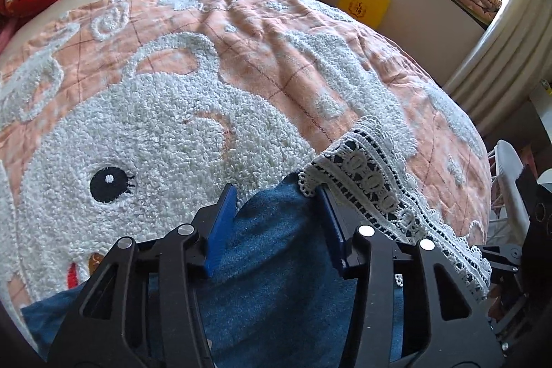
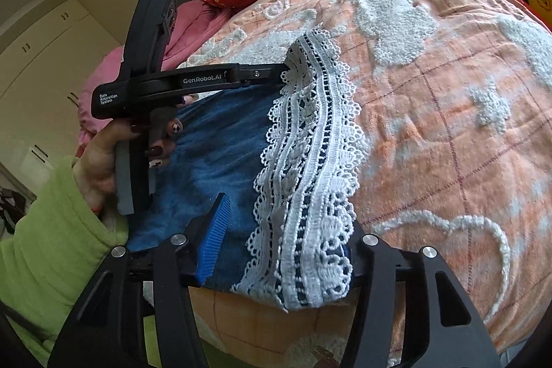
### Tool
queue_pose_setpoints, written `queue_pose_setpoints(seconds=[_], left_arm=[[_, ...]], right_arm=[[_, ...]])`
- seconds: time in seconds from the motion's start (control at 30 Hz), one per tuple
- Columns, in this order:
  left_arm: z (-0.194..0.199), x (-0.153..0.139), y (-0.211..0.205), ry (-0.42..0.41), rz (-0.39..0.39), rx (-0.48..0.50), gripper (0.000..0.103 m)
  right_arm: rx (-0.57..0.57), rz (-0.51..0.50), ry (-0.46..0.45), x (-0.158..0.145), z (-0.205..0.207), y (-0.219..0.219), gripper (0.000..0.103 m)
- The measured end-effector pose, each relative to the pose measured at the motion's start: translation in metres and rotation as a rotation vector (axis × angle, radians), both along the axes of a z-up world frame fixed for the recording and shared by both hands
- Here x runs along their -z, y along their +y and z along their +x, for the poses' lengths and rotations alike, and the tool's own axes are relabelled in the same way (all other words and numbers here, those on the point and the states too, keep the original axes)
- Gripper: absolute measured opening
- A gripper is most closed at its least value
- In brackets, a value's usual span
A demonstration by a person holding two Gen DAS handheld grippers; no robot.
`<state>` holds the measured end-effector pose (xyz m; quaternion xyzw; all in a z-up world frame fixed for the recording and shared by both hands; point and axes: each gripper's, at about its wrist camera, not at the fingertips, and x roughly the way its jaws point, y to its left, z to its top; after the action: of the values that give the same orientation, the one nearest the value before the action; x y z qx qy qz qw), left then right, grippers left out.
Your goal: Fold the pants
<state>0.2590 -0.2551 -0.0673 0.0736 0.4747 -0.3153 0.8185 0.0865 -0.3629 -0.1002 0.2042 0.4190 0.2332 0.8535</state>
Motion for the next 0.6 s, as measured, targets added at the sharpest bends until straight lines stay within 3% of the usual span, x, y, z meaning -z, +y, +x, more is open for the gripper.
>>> queue_pose_setpoints(seconds=[0.13, 0.23, 0.33, 0.37, 0.47, 0.6], left_arm=[[-0.008, 0.0, -0.004, -0.025, 0.042, 0.014, 0.034], [-0.013, -0.001, -0.009, -0.044, 0.078, 0.023, 0.024], [-0.017, -0.003, -0.01, -0.049, 0.073, 0.031, 0.006], [-0.019, -0.003, -0.01, -0.057, 0.072, 0.027, 0.005], [-0.022, -0.004, -0.008, -0.074, 0.066, 0.023, 0.004], [-0.021, -0.014, 0.005, -0.054, -0.014, 0.003, 0.003]], right_arm=[[0.0, -0.013, 0.0, -0.001, 0.0, 0.0, 0.04], [-0.004, -0.015, 0.003, -0.002, 0.003, -0.001, 0.029], [-0.009, -0.019, -0.001, -0.006, 0.004, 0.002, 0.027], [-0.01, -0.02, -0.004, -0.007, 0.005, 0.003, 0.023], [-0.024, -0.017, -0.025, -0.015, 0.005, 0.006, 0.022], [-0.04, -0.03, -0.061, -0.031, 0.005, 0.016, 0.022]])
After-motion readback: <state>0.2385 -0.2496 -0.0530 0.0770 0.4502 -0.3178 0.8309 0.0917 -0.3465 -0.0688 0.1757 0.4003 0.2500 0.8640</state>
